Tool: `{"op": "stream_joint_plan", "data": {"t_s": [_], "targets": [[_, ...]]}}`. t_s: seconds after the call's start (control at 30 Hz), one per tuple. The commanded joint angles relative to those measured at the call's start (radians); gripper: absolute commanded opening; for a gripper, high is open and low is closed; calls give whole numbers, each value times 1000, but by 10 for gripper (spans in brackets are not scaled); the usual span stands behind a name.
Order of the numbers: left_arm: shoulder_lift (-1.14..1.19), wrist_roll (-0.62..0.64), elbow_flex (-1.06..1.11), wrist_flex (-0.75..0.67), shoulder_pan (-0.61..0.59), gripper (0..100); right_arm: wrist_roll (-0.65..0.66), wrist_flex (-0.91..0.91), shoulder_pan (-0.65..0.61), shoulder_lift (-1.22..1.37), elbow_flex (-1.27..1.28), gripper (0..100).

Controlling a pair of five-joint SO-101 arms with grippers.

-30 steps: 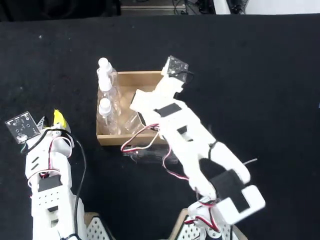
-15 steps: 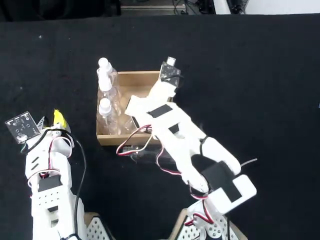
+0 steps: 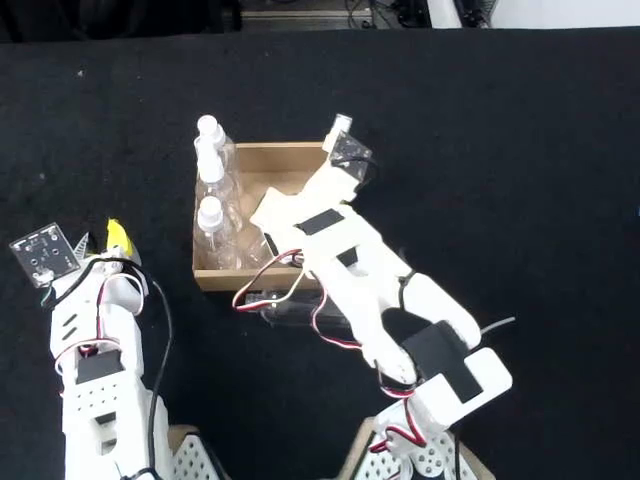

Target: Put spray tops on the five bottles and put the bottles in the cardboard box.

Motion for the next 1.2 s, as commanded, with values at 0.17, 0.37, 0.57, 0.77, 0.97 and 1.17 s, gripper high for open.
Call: {"op": "stream_joint_plan", "data": {"t_s": [0.17, 0.37, 0.57, 0.77, 0.97, 1.17], "targets": [[-18, -11, 8, -18, 2, 113, -11, -14, -15, 1, -58, 229], [-18, -11, 8, -18, 2, 113, -9, -18, -14, 1, -58, 153], [-18, -11, 8, -18, 2, 113, -9, -15, 25, -5, -58, 149], [-18, -11, 8, -20, 2, 113, 0, -15, 74, -7, -36, 148], [-18, -11, 8, -20, 2, 113, 40, -20, 86, -8, -22, 111], [-18, -11, 8, -20, 2, 113, 92, -21, 89, -8, -25, 26]]}}
